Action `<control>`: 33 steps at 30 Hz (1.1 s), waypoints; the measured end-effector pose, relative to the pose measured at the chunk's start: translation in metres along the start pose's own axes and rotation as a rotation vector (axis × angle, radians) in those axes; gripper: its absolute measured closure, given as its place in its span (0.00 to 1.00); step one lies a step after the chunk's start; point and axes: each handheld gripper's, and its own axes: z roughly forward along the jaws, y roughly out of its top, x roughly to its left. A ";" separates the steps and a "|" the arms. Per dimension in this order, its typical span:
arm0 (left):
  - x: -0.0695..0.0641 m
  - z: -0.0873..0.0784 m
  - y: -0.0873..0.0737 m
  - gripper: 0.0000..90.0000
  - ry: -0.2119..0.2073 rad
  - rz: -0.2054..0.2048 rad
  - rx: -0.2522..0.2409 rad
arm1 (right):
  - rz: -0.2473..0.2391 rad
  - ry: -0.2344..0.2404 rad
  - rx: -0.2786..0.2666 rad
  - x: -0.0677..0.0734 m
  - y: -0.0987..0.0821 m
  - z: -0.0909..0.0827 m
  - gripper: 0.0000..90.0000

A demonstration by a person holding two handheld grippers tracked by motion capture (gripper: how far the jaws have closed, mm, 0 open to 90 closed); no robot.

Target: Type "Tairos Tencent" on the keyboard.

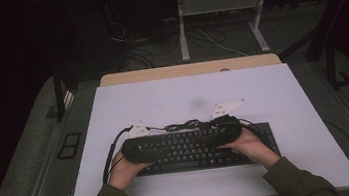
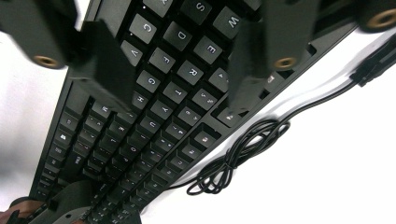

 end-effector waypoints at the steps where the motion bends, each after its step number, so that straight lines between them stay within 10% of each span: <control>1: 0.000 -0.001 -0.001 0.41 0.001 -0.003 -0.003 | 0.001 0.000 -0.001 0.000 0.000 0.000 0.45; 14: 0.003 -0.006 -0.007 0.19 0.022 -0.029 -0.012 | 0.003 0.003 0.005 -0.002 -0.002 -0.004 0.58; 33: 0.004 -0.010 -0.007 0.19 0.028 -0.020 -0.017 | 0.010 0.011 0.057 -0.008 -0.012 -0.007 0.98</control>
